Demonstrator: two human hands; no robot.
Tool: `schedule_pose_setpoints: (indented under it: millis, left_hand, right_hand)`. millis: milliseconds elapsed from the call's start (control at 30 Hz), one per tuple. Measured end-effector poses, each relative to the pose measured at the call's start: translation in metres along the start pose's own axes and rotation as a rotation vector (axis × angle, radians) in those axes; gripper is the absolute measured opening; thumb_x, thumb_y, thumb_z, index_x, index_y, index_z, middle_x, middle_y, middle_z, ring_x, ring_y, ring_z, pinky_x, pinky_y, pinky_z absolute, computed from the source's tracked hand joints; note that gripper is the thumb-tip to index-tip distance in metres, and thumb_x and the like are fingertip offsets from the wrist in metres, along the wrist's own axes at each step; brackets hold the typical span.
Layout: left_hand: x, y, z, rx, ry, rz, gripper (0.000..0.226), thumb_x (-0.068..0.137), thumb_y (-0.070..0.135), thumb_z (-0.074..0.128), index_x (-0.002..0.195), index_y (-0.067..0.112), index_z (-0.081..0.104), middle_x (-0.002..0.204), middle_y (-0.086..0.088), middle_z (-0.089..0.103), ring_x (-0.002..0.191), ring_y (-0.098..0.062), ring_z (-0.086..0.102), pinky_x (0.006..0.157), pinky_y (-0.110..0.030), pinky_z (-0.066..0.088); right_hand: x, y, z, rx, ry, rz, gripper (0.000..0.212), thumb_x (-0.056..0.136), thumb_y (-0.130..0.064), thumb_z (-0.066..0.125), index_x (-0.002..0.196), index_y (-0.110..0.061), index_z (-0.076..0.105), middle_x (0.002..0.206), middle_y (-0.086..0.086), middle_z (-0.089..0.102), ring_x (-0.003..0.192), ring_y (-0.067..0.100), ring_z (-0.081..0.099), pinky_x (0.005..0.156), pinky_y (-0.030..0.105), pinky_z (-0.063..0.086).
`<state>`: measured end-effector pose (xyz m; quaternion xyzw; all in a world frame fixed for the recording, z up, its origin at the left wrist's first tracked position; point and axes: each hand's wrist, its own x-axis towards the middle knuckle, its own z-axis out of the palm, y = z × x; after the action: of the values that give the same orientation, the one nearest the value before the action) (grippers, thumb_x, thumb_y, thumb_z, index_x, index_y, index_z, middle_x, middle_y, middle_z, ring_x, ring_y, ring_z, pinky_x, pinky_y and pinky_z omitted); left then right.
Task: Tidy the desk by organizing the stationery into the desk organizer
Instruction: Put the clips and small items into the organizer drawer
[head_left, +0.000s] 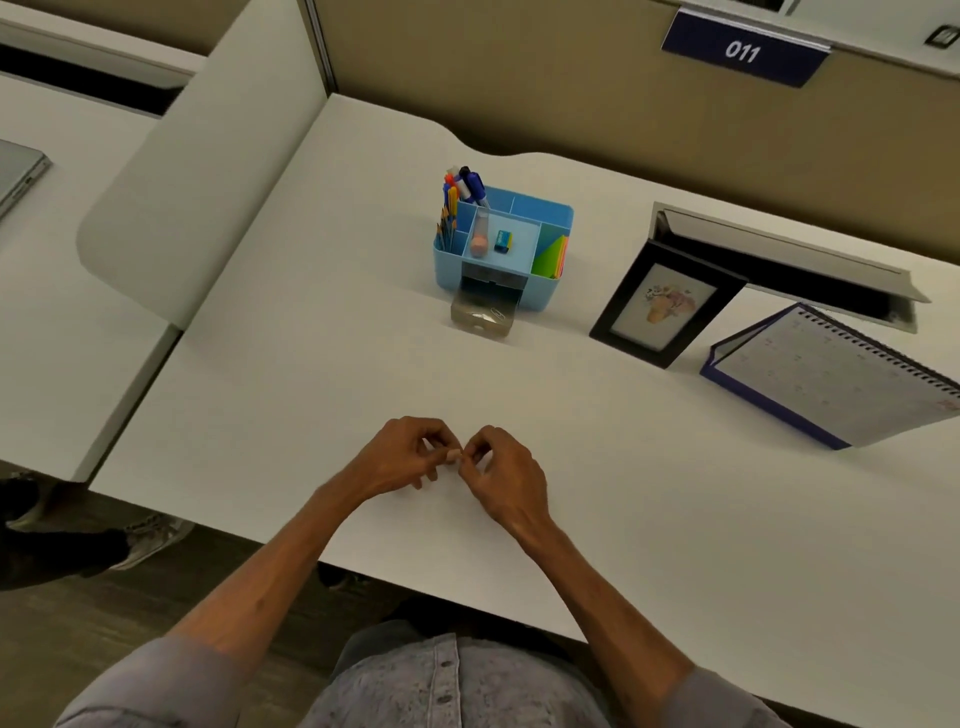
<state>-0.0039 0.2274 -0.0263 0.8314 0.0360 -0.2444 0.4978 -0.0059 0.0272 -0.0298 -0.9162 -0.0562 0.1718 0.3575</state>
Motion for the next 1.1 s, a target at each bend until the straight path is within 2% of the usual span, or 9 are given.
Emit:
schedule_pose_setpoints:
  millis: [167, 367, 533, 667, 733, 833, 967, 1100]
  left_hand:
    - [0.017, 0.016, -0.011, -0.056, 0.051, 0.017, 0.013, 0.096, 0.035, 0.076, 0.100, 0.022, 0.076, 0.089, 0.004, 0.079, 0.072, -0.017, 0.076, 0.062, -0.039, 0.066]
    - [0.040, 0.027, -0.020, -0.049, 0.078, 0.031, 0.015, 0.097, 0.034, 0.075, 0.101, 0.020, 0.075, 0.087, 0.003, 0.078, 0.073, -0.017, 0.076, 0.061, -0.034, 0.065]
    - [0.056, 0.032, -0.021, -0.052, 0.094, 0.039, 0.016, 0.098, 0.034, 0.072, 0.103, 0.019, 0.073, 0.090, 0.003, 0.077, 0.075, -0.016, 0.075, 0.063, -0.031, 0.065]
    - [0.069, 0.040, -0.026, -0.112, 0.140, 0.064, 0.025, 0.097, 0.039, 0.073, 0.113, 0.019, 0.074, 0.098, 0.002, 0.077, 0.074, -0.017, 0.076, 0.062, -0.031, 0.065]
    - [0.075, 0.045, -0.030, -0.147, 0.187, 0.052, 0.032, 0.098, 0.045, 0.070, 0.123, 0.024, 0.071, 0.102, 0.004, 0.076, 0.075, -0.017, 0.076, 0.063, -0.032, 0.065]
    - [0.086, 0.047, -0.037, -0.203, 0.269, 0.008, 0.034, 0.101, 0.046, 0.065, 0.129, 0.026, 0.067, 0.105, 0.006, 0.076, 0.077, -0.018, 0.077, 0.065, -0.032, 0.066]
    - [0.101, 0.043, -0.044, -0.214, 0.339, -0.035, 0.029, 0.105, 0.034, 0.063, 0.132, 0.023, 0.066, 0.107, 0.003, 0.077, 0.079, -0.020, 0.076, 0.065, -0.029, 0.065]
    - [0.113, 0.041, -0.045, -0.184, 0.390, -0.062, 0.028, 0.106, 0.027, 0.062, 0.134, 0.026, 0.063, 0.108, 0.005, 0.075, 0.077, -0.016, 0.076, 0.061, -0.025, 0.063]
  right_hand:
    - [0.022, -0.006, -0.013, 0.142, 0.073, 0.118, 0.016, 0.090, -0.048, 0.071, 0.093, -0.034, 0.063, 0.089, -0.020, 0.069, 0.076, 0.003, 0.065, 0.069, 0.034, 0.059]
    - [0.043, -0.009, -0.022, 0.188, 0.097, 0.136, 0.012, 0.091, -0.043, 0.073, 0.087, -0.032, 0.068, 0.085, -0.020, 0.069, 0.082, 0.001, 0.066, 0.072, 0.033, 0.060]
    - [0.058, -0.008, -0.028, 0.347, 0.085, 0.182, 0.010, 0.090, -0.041, 0.073, 0.087, -0.031, 0.071, 0.086, -0.012, 0.072, 0.076, 0.012, 0.071, 0.069, 0.039, 0.063]
    - [0.078, -0.017, -0.040, 0.462, 0.123, 0.219, 0.007, 0.096, -0.025, 0.072, 0.096, -0.018, 0.074, 0.092, 0.000, 0.073, 0.076, 0.019, 0.071, 0.056, 0.017, 0.054]
    - [0.093, -0.023, -0.047, 0.488, 0.165, 0.244, 0.009, 0.098, -0.022, 0.071, 0.101, -0.015, 0.074, 0.095, 0.003, 0.073, 0.080, 0.020, 0.070, 0.053, 0.013, 0.051]
    - [0.121, -0.027, -0.055, 0.500, 0.247, 0.284, 0.010, 0.098, -0.024, 0.070, 0.105, -0.017, 0.072, 0.098, 0.002, 0.072, 0.084, 0.023, 0.070, 0.054, 0.014, 0.052]
    - [0.158, -0.032, -0.061, 0.433, 0.383, 0.314, 0.008, 0.096, -0.027, 0.071, 0.103, -0.023, 0.072, 0.093, -0.004, 0.072, 0.087, 0.017, 0.069, 0.073, 0.036, 0.063]
    - [0.184, -0.044, -0.061, 0.262, 0.414, 0.335, 0.011, 0.097, -0.027, 0.072, 0.106, -0.021, 0.075, 0.100, -0.003, 0.075, 0.093, 0.017, 0.069, 0.073, 0.030, 0.054]
